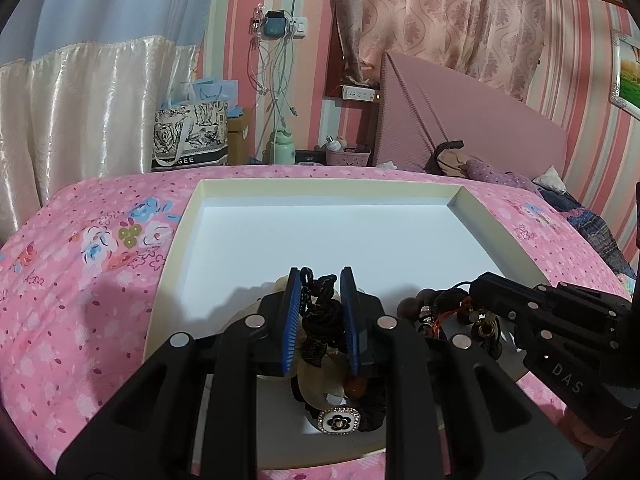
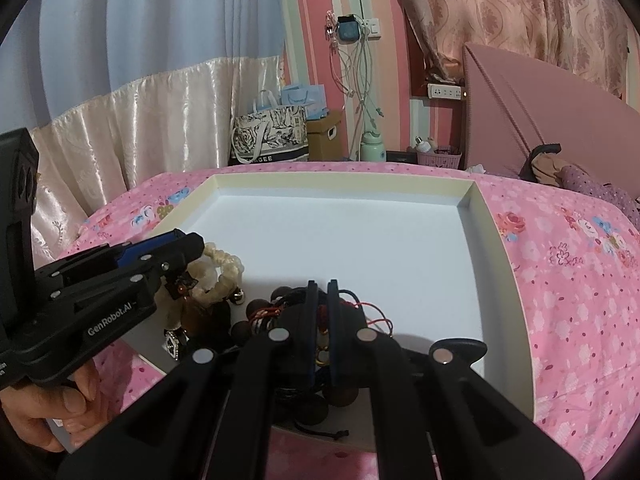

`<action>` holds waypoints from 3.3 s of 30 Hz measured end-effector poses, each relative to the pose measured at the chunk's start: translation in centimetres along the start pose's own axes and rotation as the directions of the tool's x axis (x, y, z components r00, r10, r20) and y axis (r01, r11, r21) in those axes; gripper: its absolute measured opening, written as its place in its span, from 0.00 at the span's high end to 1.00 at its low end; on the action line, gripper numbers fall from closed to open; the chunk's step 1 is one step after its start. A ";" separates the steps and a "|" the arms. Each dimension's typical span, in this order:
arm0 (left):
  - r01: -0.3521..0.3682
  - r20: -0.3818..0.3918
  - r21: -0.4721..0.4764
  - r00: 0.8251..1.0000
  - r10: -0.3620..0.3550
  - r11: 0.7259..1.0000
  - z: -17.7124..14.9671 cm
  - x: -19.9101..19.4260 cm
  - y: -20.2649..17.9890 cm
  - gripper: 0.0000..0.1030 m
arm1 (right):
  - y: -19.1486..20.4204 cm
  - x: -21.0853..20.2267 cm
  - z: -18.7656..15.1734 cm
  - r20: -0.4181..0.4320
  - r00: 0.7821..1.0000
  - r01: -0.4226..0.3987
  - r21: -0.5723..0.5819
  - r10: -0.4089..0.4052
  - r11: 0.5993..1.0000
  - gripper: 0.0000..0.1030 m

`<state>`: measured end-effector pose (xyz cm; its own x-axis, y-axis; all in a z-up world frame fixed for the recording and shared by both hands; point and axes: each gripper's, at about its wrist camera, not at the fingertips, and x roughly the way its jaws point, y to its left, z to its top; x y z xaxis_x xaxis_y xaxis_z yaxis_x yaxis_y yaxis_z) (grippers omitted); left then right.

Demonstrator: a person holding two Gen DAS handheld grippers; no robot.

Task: Organize jewelry
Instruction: 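Open both grippers to release the hair tie and charm in the tray, then move both grippers back to the remaining items on the bedspread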

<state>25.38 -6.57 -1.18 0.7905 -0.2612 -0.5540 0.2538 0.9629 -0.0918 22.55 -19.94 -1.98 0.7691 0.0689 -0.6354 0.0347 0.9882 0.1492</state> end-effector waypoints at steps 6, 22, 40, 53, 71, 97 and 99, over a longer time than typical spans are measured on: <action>0.000 -0.003 -0.002 1.000 0.000 1.000 0.0 -0.1 0.1 0.82 | 0.0 0.1 -0.1 -0.001 1.000 0.001 0.000 -0.001 1.000 0.96; -0.002 -0.006 -0.004 1.000 0.002 1.000 -0.1 0.2 0.1 0.81 | -0.1 0.0 -0.1 -0.001 1.000 0.000 0.002 0.000 1.000 0.96; -0.025 0.009 -0.008 1.000 0.025 1.000 -0.5 -0.1 0.2 0.57 | 0.1 -0.4 -0.2 0.027 0.999 0.019 -0.010 -0.019 1.000 0.63; -0.024 0.020 -0.008 1.000 0.024 1.000 -0.3 -0.4 0.1 0.45 | -0.5 -0.6 0.0 0.037 0.999 0.013 0.016 -0.014 1.000 0.62; -0.025 0.021 -0.009 0.999 0.025 1.000 -0.2 -0.4 0.2 0.43 | -0.6 -0.6 -0.1 0.039 0.999 0.011 0.017 -0.011 1.000 0.61; -0.084 0.010 -0.038 0.996 0.085 0.996 3.0 -10.4 4.1 0.34 | -6.2 -10.7 1.6 0.048 0.997 0.051 0.093 -0.055 0.994 0.48; -0.088 -0.032 -0.025 0.996 0.087 0.996 1.0 -11.7 4.1 0.33 | -7.0 -11.9 -0.7 0.000 0.996 0.090 0.067 -0.090 0.994 0.48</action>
<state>17.73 0.38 5.78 0.7915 -0.1736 -0.5860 0.1692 0.9836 -0.0629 12.70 -27.63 4.00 0.7630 -0.0206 -0.6461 0.1465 0.9790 0.1418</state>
